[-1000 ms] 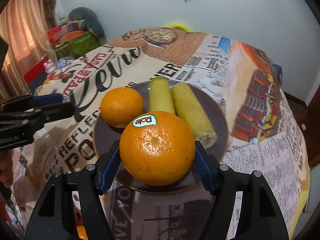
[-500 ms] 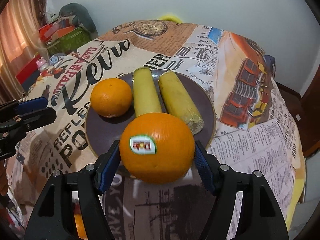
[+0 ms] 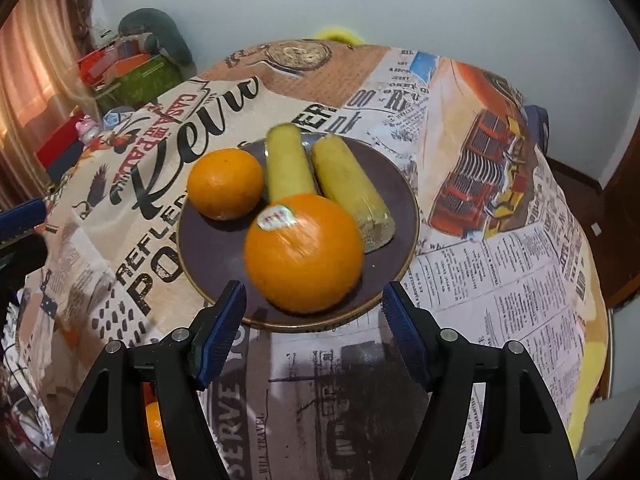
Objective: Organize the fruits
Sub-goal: 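Lower and release the zucchini with the left tool while the right tool sets the orange down, then move the left tool to the red tomato while the right tool approaches the tangerines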
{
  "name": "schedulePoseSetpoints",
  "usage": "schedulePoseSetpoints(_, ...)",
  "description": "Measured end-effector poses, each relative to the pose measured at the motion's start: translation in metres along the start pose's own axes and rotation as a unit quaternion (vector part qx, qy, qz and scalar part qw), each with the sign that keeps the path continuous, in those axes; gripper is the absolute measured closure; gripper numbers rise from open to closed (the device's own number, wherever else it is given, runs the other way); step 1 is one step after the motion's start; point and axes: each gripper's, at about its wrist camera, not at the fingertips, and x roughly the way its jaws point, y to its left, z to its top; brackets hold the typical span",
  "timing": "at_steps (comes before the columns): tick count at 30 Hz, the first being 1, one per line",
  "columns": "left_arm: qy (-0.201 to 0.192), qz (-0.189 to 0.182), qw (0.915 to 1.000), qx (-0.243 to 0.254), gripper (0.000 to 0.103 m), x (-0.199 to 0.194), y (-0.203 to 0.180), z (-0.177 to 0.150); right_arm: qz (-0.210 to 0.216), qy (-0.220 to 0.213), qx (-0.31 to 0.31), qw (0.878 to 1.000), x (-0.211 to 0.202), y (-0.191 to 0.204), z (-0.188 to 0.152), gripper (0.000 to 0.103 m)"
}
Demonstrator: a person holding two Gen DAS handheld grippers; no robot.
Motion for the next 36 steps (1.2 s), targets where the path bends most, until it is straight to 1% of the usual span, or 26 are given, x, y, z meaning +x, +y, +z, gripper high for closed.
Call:
schedulePoseSetpoints(5,0.009,0.001,0.9999,-0.005,0.043,-0.002,0.000,-0.005,0.005,-0.016,0.005,1.000,-0.020,0.002,-0.005,0.036)
schedulePoseSetpoints(11,0.012,-0.007,0.9999,-0.006,0.043,-0.012,-0.009,-0.017,0.011,-0.035,-0.005,0.999,-0.058,0.010,-0.015,0.035)
schedulePoseSetpoints(19,0.036,-0.021,0.9991,-0.002,0.043,-0.014,-0.025,-0.040,0.011,-0.054,-0.027,0.998,-0.091,0.027,-0.036,0.035)
schedulePoseSetpoints(28,0.081,-0.035,0.9961,0.000,0.043,0.006,-0.040,-0.071,0.014,-0.046,-0.025,0.999,-0.092,0.033,-0.058,0.035)
schedulePoseSetpoints(36,0.097,-0.046,0.9942,-0.006,0.043,0.026,-0.045,-0.075,0.027,-0.034,-0.019,0.999,-0.085,0.033,-0.067,0.035)
